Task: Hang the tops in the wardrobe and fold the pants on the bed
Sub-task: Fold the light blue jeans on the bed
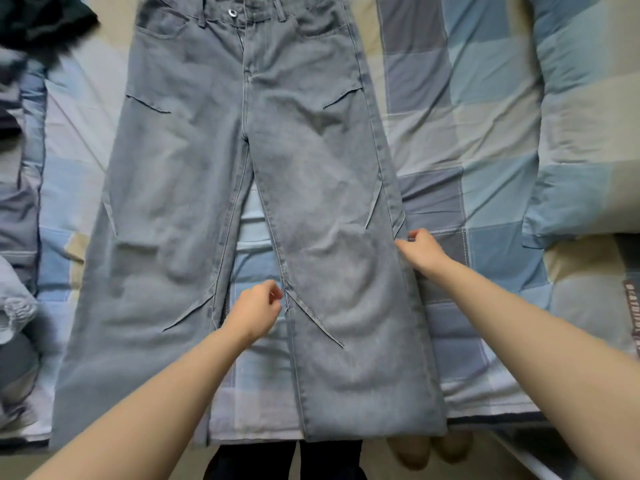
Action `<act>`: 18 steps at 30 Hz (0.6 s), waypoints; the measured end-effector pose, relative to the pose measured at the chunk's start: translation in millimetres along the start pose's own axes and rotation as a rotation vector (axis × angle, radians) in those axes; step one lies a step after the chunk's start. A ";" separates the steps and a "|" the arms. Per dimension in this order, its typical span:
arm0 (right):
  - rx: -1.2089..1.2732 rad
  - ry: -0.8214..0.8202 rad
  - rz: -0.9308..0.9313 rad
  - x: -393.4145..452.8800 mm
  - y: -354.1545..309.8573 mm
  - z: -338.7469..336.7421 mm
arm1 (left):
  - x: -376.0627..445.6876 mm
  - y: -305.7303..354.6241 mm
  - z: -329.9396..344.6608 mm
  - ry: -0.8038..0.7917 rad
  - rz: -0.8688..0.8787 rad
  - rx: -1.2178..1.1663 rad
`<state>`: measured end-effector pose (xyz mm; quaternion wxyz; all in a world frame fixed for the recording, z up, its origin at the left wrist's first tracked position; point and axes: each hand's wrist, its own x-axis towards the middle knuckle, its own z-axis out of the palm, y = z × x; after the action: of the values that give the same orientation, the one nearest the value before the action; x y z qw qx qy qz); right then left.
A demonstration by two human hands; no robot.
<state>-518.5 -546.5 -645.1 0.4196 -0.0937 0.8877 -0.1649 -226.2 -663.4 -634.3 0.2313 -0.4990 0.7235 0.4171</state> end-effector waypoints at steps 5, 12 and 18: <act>0.256 0.037 -0.027 38.6 -58.6 -8.1 | 60.5 54.4 -55.2 0.042 0.177 -0.273; 0.200 -0.035 -0.522 -26.4 -140.2 16.6 | 85.0 98.4 -108.0 -0.259 0.080 -1.002; 0.140 -0.037 -0.688 -80.1 -232.7 81.7 | 99.2 88.4 -191.9 -0.288 0.022 -1.264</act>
<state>-398.2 -755.6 -550.0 0.3607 -0.3614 0.7830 -0.3553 -330.6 -862.4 -571.3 -0.0166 -0.4707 0.3051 0.8277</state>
